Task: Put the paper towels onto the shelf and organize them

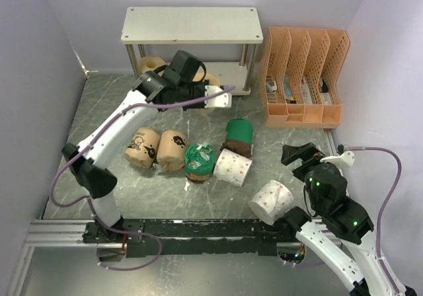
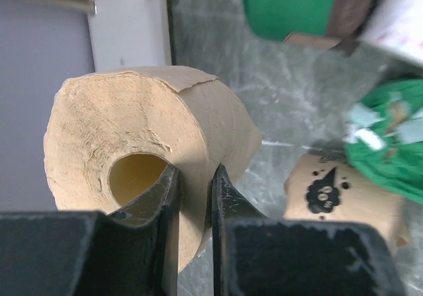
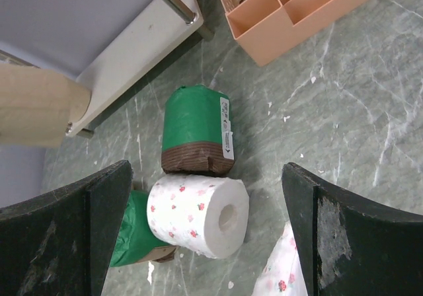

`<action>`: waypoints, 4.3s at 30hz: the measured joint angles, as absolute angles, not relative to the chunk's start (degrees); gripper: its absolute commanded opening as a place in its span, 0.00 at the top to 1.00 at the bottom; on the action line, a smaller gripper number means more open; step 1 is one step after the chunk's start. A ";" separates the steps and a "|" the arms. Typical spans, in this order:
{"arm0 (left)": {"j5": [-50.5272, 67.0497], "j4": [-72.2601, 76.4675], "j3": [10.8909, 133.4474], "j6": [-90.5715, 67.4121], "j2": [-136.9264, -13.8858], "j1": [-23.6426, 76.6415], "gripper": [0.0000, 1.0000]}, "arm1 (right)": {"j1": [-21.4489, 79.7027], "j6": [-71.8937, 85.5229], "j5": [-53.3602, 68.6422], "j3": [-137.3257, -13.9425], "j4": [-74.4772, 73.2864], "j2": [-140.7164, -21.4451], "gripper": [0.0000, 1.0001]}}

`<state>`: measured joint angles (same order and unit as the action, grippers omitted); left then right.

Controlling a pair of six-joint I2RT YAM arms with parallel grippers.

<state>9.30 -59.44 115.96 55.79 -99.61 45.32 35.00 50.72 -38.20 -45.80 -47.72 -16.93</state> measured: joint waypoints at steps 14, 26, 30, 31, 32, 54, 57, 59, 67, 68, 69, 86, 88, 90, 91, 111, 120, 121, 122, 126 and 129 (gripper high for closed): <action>6.63 -48.60 127.46 54.43 -125.84 33.32 0.93 | 35.35 49.15 -37.41 -45.63 -46.52 -16.12 0.03; 1.08 -40.73 135.26 55.96 -135.68 28.16 0.90 | 35.88 48.58 -36.84 -45.63 -46.13 -16.05 0.02; 0.40 -39.07 135.26 56.21 -136.44 27.14 0.89 | 36.10 48.60 -36.86 -45.60 -46.13 -16.03 0.02; 0.34 -38.85 135.26 56.21 -136.53 26.89 0.89 | 36.10 48.60 -36.86 -45.58 -46.13 -16.03 0.02; 0.30 -38.79 135.26 56.21 -136.53 26.65 0.89 | 36.12 48.60 -36.86 -45.58 -46.13 -16.03 0.02; -2.13 -34.09 122.96 53.49 -124.90 24.97 0.01 | 36.38 48.82 -37.01 -45.39 -46.17 -15.79 0.03; -0.99 -34.52 117.32 51.09 -115.92 25.76 0.01 | 36.47 48.80 -36.82 -45.39 -46.15 -15.75 0.03; 0.38 -35.48 116.38 48.73 -111.13 26.00 0.01 | 36.53 48.80 -36.80 -45.34 -46.13 -15.70 0.03; 14.59 -36.23 86.24 43.44 -80.95 18.92 0.01 | 36.84 48.14 -35.99 -45.30 -45.56 -15.62 0.03; 16.21 -36.16 77.84 46.00 -75.07 16.47 0.01 | 36.88 47.92 -35.73 -45.28 -45.32 -15.62 0.03; 16.91 -37.32 72.93 47.99 -71.18 14.79 0.01 | 36.88 47.75 -35.48 -45.23 -45.12 -15.64 0.03; 19.94 -44.66 46.00 69.23 -51.24 5.43 0.03 | 37.10 47.53 -33.98 -45.19 -44.86 -15.31 0.03; 20.18 -44.16 45.34 69.21 -51.70 5.43 0.03 | 37.10 47.53 -33.87 -45.19 -44.86 -14.85 0.03; 20.36 -43.44 45.17 69.19 -52.14 5.43 0.03 | 37.10 47.53 -33.82 -45.19 -44.86 -14.63 0.03; 20.49 -43.07 45.15 69.21 -52.47 5.43 0.04 | 37.10 47.53 -33.78 -45.19 -44.86 -14.59 0.03; 20.97 -37.08 39.57 72.60 -60.75 5.43 0.09 | 37.10 47.59 -33.67 -45.19 -44.86 -14.46 0.04; 20.14 -27.77 36.53 70.57 -61.82 5.43 0.20 | 37.10 47.70 -33.69 -44.82 -44.86 -14.57 0.04; 20.14 -27.27 36.36 70.43 -61.84 5.43 0.24 | 37.10 47.70 -33.74 -44.82 -44.86 -14.61 0.04; 20.16 -26.94 36.27 70.28 -61.93 5.43 0.29 | 37.10 47.72 -33.82 -44.82 -44.86 -14.66 0.04; 20.21 -26.09 36.32 69.58 -62.48 5.43 0.53 | 37.10 47.75 -33.87 -44.82 -44.86 -14.90 0.04; 20.34 -26.61 37.21 69.14 -63.11 5.41 0.84 | 37.10 47.75 -33.89 -44.82 -44.86 -15.35 0.04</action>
